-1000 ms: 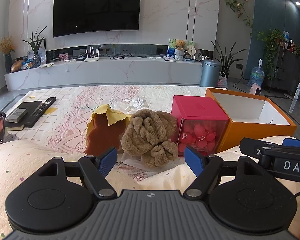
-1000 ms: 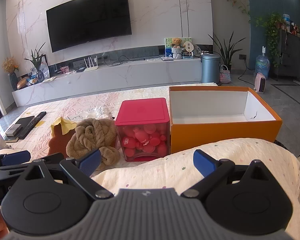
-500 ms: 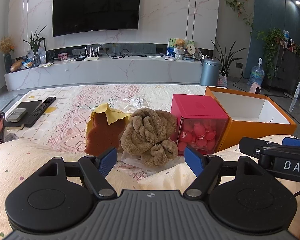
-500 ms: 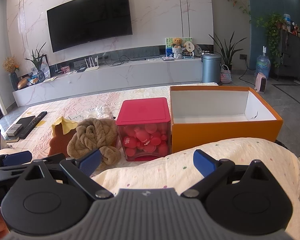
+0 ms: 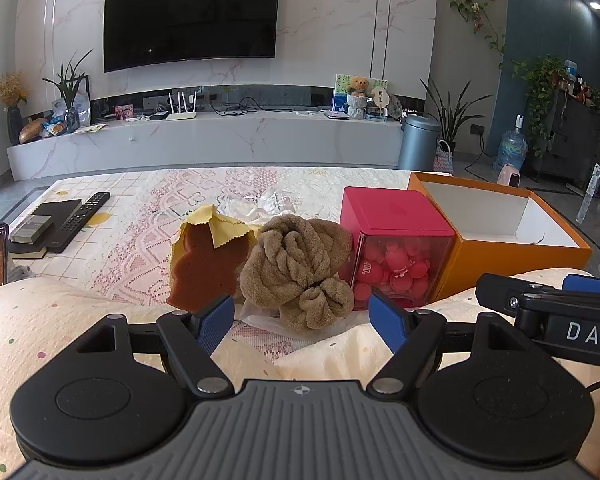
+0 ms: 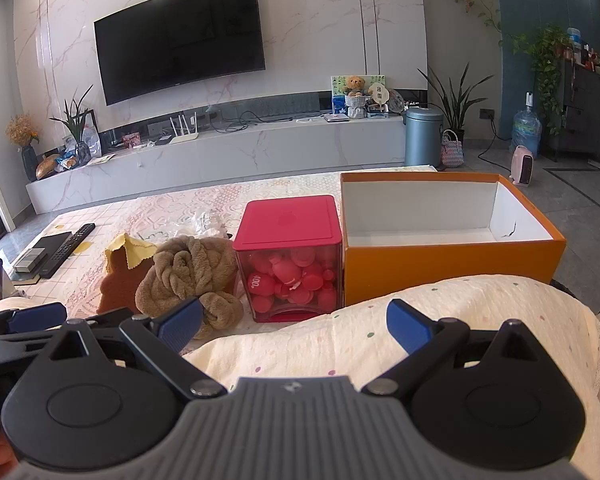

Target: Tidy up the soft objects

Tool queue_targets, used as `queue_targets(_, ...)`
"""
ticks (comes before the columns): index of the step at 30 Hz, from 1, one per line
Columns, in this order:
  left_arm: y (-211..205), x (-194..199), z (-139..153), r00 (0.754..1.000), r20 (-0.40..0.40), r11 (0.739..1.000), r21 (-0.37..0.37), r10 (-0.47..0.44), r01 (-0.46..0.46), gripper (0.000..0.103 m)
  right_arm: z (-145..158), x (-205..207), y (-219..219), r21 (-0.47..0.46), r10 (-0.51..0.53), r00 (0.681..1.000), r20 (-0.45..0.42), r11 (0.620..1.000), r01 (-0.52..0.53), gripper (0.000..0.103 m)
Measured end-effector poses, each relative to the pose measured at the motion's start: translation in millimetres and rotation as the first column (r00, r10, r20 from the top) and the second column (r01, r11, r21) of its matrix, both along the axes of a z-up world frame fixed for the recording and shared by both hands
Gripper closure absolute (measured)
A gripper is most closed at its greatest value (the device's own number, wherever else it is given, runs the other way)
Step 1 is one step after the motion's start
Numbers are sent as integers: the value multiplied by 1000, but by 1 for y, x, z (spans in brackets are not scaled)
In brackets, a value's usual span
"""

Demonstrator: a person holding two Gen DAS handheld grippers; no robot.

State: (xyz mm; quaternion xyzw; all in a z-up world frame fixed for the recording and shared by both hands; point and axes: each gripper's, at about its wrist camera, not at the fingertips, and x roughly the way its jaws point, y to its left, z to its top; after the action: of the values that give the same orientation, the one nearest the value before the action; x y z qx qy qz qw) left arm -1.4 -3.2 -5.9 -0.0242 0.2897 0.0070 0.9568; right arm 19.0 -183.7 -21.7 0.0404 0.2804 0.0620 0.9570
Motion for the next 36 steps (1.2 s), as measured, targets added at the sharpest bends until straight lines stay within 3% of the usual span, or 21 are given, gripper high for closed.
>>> queue_targets(36,0,1,-2,1000,-2,1000,-4,0,0,13,-1,-1,1,-4,6,1000,4,1000,-6,6)
